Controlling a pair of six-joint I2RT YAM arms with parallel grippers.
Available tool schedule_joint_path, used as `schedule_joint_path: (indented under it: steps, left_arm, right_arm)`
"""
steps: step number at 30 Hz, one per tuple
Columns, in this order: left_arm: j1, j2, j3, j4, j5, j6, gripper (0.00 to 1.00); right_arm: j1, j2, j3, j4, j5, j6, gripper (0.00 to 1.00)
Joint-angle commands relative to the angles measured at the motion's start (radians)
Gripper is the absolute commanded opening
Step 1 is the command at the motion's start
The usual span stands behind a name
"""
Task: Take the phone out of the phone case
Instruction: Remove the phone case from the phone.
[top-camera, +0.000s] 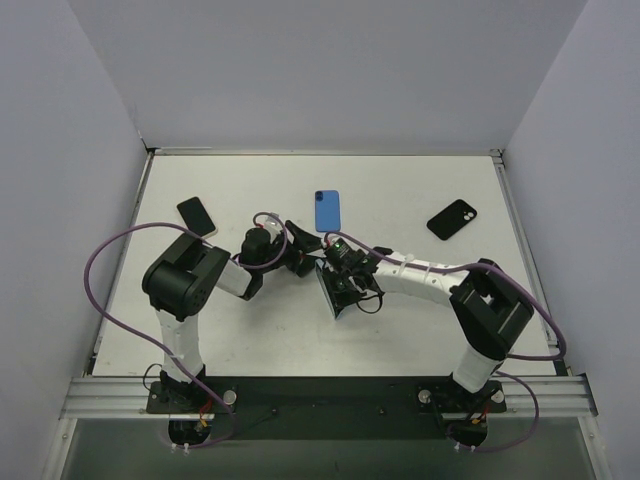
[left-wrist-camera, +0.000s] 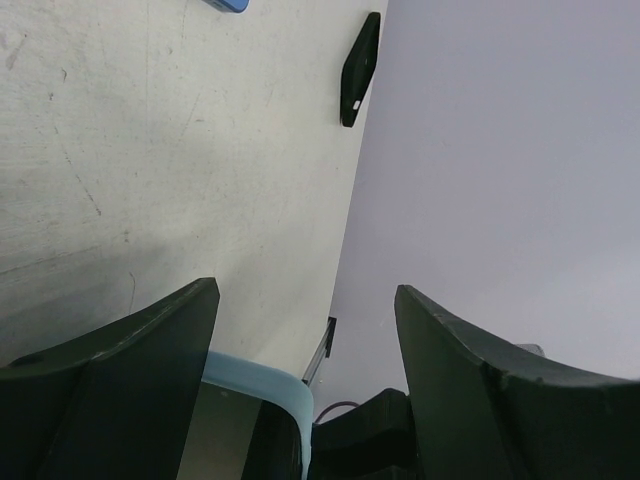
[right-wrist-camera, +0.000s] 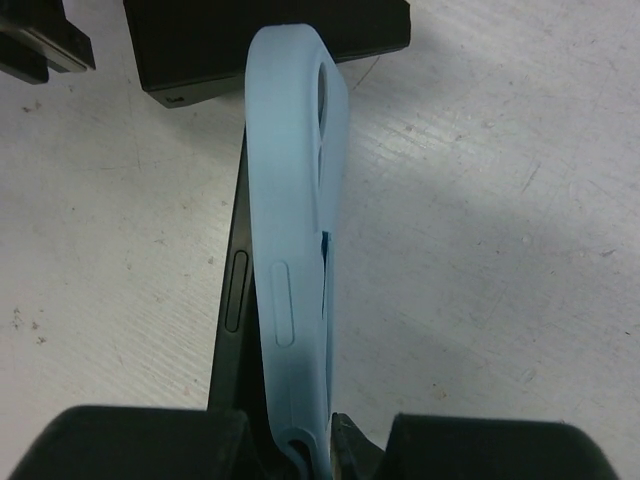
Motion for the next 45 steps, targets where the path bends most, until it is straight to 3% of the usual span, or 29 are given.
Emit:
schedule_joint_path:
  steps: [1, 9, 17, 21, 29, 36, 45]
  left_arm:
    - [-0.004, -0.068, -0.014, -0.054, 0.158, -0.023, 0.84]
    - [0.137, -0.272, 0.063, -0.352, 0.175, 0.121, 0.90]
    - [0.164, -0.401, 0.057, -0.619, 0.147, 0.267, 0.90]
    - [0.141, -0.481, -0.119, -0.562, 0.146, 0.322, 0.89]
    - [0.092, -0.649, -0.412, -0.285, 0.134, 0.376, 0.87]
    - [-0.092, -0.699, -0.354, -0.442, -0.021, 0.542, 0.90]
    - [-0.216, -0.506, -0.227, -0.404, -0.104, 0.565, 0.87]
  right_arm:
    - [-0.048, -0.005, -0.060, 0.117, 0.072, 0.066, 0.00]
    - [-0.071, -0.151, -0.031, -0.135, 0.346, 0.032, 0.00]
    - [-0.042, -0.050, 0.023, -0.170, 0.350, 0.032, 0.00]
    - [-0.015, 0.083, 0.069, -0.137, 0.267, 0.043, 0.00]
    - [-0.016, 0.199, 0.089, -0.044, 0.017, 0.093, 0.00]
    - [-0.033, 0.254, 0.066, 0.006, -0.087, 0.107, 0.00]
    - [-0.059, 0.311, 0.058, 0.055, -0.201, 0.107, 0.00]
